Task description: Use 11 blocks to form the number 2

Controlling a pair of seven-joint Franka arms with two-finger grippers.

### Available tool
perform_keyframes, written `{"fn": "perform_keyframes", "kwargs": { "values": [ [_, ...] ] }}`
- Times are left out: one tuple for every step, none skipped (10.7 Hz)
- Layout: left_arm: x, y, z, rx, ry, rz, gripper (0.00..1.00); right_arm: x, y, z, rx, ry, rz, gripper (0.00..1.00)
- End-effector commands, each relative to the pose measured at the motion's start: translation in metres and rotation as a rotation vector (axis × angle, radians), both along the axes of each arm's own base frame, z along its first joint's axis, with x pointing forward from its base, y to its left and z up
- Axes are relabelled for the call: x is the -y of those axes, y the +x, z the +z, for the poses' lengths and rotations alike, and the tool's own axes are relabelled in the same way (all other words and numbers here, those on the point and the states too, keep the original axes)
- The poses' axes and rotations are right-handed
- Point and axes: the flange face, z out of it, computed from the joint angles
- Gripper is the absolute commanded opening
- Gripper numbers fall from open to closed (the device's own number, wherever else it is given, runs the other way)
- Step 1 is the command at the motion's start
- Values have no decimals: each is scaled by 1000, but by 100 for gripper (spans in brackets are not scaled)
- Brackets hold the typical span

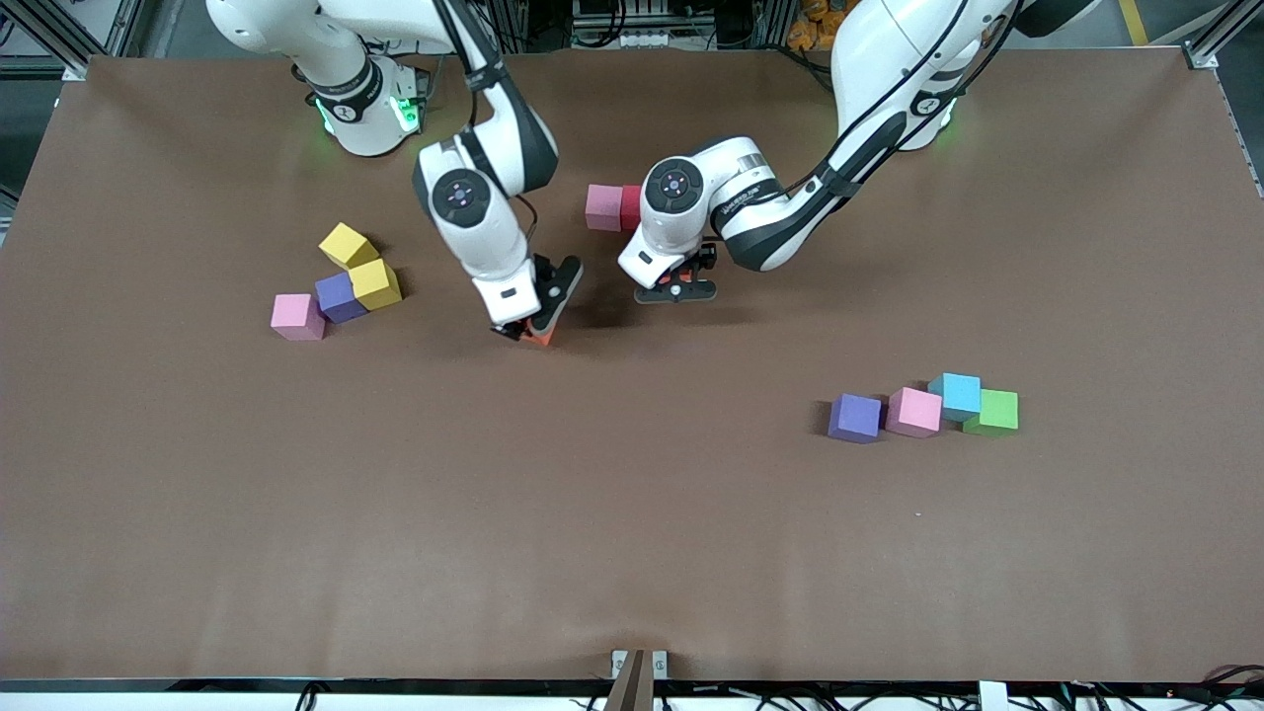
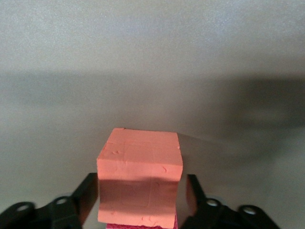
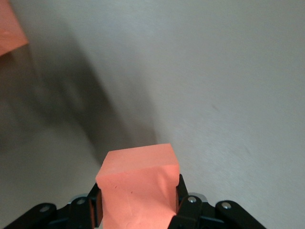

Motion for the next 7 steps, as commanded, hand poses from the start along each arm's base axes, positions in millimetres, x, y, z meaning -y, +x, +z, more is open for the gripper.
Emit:
{"fn": "perform_keyframes", "kwargs": {
  "values": [
    [1,-3,-1,28,8,6,100,2,-10,9,3,20,63,18],
    [0,-2,1,31,9,10,100,3,-10,7,4,17,110,18],
    [-3,2,4,38,10,25,100,5,-11,5,4,17,147,18],
    [-4,6,11,51,12,46,100,5,-11,5,2,17,151,17],
    [-6,9,17,62,12,61,100,5,-11,5,2,17,152,17],
    [-9,17,27,81,9,94,100,6,-12,5,-2,15,153,16],
    [-18,30,37,100,3,118,100,6,-13,3,-9,10,177,15]
  ]
}}
